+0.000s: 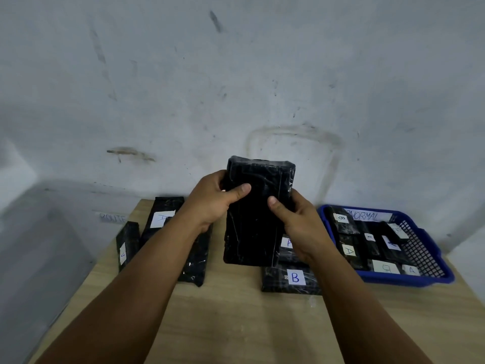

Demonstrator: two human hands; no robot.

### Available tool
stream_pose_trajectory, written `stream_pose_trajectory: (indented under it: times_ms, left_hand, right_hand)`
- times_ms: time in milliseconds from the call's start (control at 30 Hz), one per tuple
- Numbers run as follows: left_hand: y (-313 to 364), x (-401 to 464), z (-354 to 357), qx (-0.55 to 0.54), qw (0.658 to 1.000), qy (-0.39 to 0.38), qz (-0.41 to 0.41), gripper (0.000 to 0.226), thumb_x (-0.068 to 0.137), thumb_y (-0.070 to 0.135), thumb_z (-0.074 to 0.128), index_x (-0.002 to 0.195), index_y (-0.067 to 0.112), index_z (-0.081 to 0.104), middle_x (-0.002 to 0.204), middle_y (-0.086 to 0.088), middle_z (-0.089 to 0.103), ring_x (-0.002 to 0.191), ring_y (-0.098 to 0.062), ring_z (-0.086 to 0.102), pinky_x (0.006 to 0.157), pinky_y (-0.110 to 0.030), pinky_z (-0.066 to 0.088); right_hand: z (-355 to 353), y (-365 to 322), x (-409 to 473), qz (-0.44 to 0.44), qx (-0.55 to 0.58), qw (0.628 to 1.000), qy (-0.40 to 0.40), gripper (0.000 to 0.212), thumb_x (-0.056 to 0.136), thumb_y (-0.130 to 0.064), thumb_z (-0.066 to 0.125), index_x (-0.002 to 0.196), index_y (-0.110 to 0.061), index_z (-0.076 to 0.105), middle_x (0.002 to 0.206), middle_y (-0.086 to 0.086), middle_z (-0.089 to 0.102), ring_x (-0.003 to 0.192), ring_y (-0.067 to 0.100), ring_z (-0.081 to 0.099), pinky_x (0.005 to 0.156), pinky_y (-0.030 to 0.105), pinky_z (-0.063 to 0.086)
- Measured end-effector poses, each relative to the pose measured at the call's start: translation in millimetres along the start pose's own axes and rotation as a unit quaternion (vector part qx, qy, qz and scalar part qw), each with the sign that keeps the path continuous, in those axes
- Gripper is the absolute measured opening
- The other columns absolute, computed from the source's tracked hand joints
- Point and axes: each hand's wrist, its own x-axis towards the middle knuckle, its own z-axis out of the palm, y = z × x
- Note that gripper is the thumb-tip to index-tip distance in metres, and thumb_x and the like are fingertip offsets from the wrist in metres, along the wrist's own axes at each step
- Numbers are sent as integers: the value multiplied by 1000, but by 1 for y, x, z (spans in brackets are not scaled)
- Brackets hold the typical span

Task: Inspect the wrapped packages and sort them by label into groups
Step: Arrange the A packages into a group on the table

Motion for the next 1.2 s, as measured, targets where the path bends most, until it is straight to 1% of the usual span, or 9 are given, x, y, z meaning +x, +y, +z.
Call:
stream_pose_trajectory:
  times_ms: [200, 367, 533, 700, 800, 900, 1000, 1100, 1200]
  left_hand:
    - [-13, -3, 4, 45, 997, -11, 64, 51, 87, 14, 80, 131, 29, 60, 123, 15, 70, 116, 0, 64, 103, -27, 50]
    - [-17, -7, 7, 65, 994, -35, 78, 56, 86, 15, 82, 134, 32, 58, 125, 15, 70, 118, 0, 64, 106, -30, 50]
    - [-5, -10, 16, 30, 998, -21, 41, 21, 98, 41, 65, 112, 28, 74, 108, 11, 77, 102, -4, 72, 87, -25, 54]
    - [-11, -3, 20, 11, 995, 98, 2, 29, 100, 40, 55, 92, 20, 74, 95, 0, 77, 95, -18, 71, 91, -45, 55]
    - [-8, 2, 11, -71, 990, 108, -50, 30, 100, 38, 54, 87, 20, 74, 90, 1, 77, 95, -19, 71, 92, -42, 54]
    - [-7, 4, 10, -125, 982, 108, -88, 29, 101, 34, 54, 92, 18, 76, 97, -1, 79, 103, -21, 72, 95, -40, 54]
    - [-4, 2, 10, -173, 973, 110, -104, 30, 101, 39, 54, 97, 19, 76, 97, -1, 80, 106, -25, 71, 91, -39, 56]
    - [2, -1, 2, -125, 978, 83, -145, 53, 90, 72, 51, 103, 26, 74, 104, 0, 78, 105, -24, 69, 91, -41, 55]
    - [6, -6, -7, -42, 978, 42, -202, 68, 84, 84, 47, 107, 25, 71, 96, -6, 79, 95, -25, 73, 93, -43, 51]
  right_hand:
    - [2, -12, 1, 141, 9, 989, 32, 67, 83, -80, 61, 133, -35, 66, 127, 0, 72, 117, 30, 69, 103, 56, 54]
    - [7, -17, 0, 150, 93, 980, 88, 36, 100, -48, 60, 117, -18, 71, 112, 8, 75, 106, 28, 71, 97, 54, 58]
    - [10, -8, -1, 87, 65, 989, 98, 23, 99, -36, 64, 114, -20, 70, 112, 2, 77, 103, 17, 73, 93, 43, 62]
    - [-2, 1, -2, 5, -97, 995, -35, 65, 84, -57, 76, 142, -37, 56, 126, -12, 69, 112, 4, 68, 80, 18, 59]
    - [-17, 9, 4, 8, -179, 982, -54, 85, 85, -35, 85, 157, -38, 39, 137, -6, 60, 124, 16, 62, 95, 28, 58]
    - [-20, 11, 6, -39, -205, 977, -44, 55, 87, -23, 83, 136, -34, 60, 127, -6, 66, 123, 16, 62, 87, 21, 57]
    - [-20, 17, 9, -54, -200, 978, -22, 60, 83, -30, 86, 138, -31, 62, 131, -4, 66, 122, 14, 62, 99, 40, 59]
    - [-17, 23, 8, -95, -221, 971, 3, 65, 77, -36, 87, 137, -34, 62, 129, -10, 65, 121, 13, 62, 101, 46, 57]
    - [-17, 26, 8, -160, -267, 949, 43, 64, 80, -12, 87, 137, -29, 62, 129, -13, 61, 121, 13, 59, 105, 47, 53]
